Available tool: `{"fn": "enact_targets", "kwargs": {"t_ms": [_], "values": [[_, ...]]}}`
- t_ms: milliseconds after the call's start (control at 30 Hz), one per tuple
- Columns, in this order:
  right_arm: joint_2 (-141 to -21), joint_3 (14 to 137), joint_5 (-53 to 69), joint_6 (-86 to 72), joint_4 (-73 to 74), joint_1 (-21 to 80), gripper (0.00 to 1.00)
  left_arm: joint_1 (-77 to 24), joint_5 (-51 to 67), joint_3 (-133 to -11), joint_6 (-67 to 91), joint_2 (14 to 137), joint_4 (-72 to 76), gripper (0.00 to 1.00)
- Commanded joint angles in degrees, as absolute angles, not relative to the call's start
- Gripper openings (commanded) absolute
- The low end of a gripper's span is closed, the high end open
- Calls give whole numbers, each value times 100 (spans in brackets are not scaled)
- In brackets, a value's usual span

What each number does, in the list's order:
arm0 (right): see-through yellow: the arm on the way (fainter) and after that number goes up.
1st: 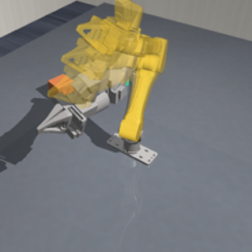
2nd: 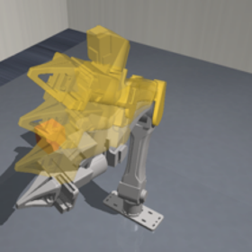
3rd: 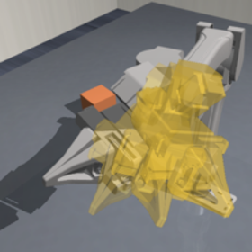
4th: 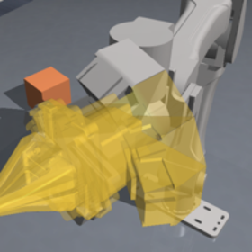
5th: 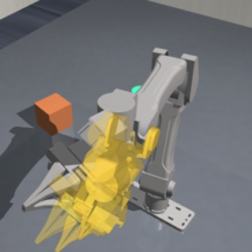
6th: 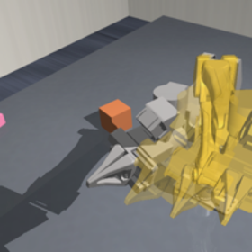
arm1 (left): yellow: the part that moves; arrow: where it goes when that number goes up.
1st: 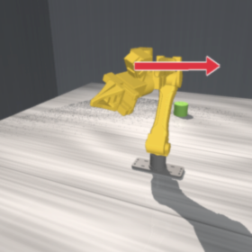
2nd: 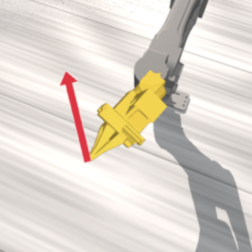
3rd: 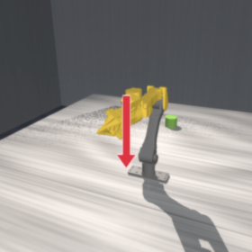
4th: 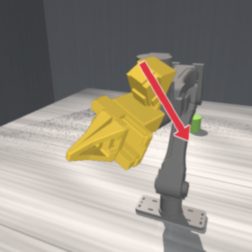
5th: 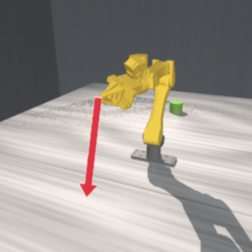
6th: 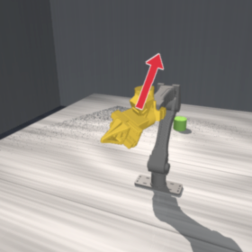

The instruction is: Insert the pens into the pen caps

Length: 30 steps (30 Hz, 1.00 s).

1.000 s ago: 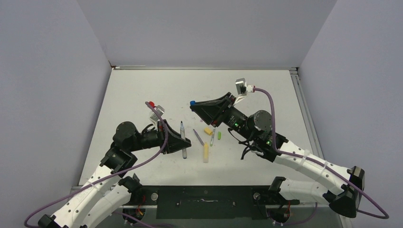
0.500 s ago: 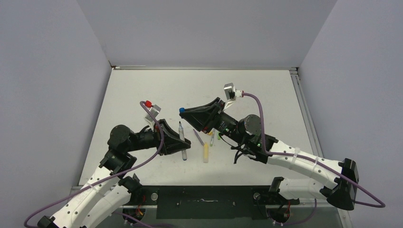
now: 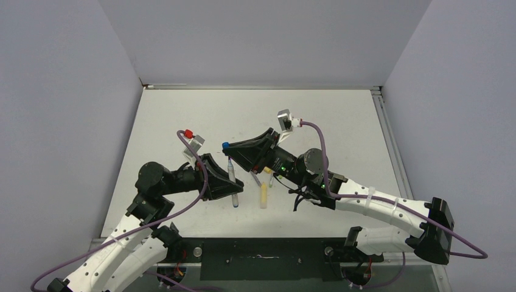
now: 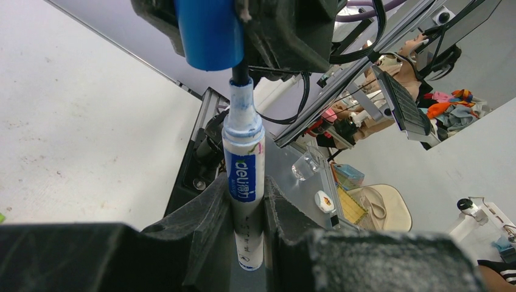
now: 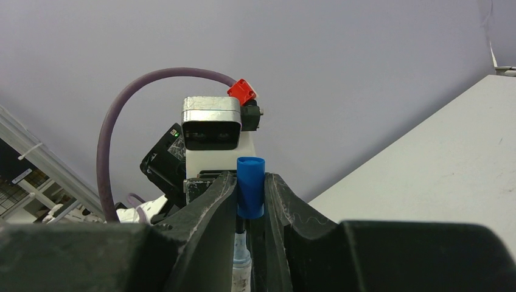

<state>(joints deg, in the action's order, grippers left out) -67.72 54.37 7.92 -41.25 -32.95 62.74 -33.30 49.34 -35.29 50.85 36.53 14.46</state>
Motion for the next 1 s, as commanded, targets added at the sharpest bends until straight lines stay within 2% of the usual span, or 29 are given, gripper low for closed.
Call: {"fn": "enact_targets", "kwargs": {"t_ms": [0, 967], "values": [[-6759, 5665, 807, -4142, -3737, 6340, 5, -3351, 5003, -3621, 5115, 3573, 1798, 0], [-6513, 5478, 777, -4101, -3726, 6526, 5, -3351, 4913, -3678, 5080, 3464, 1652, 0]]}}
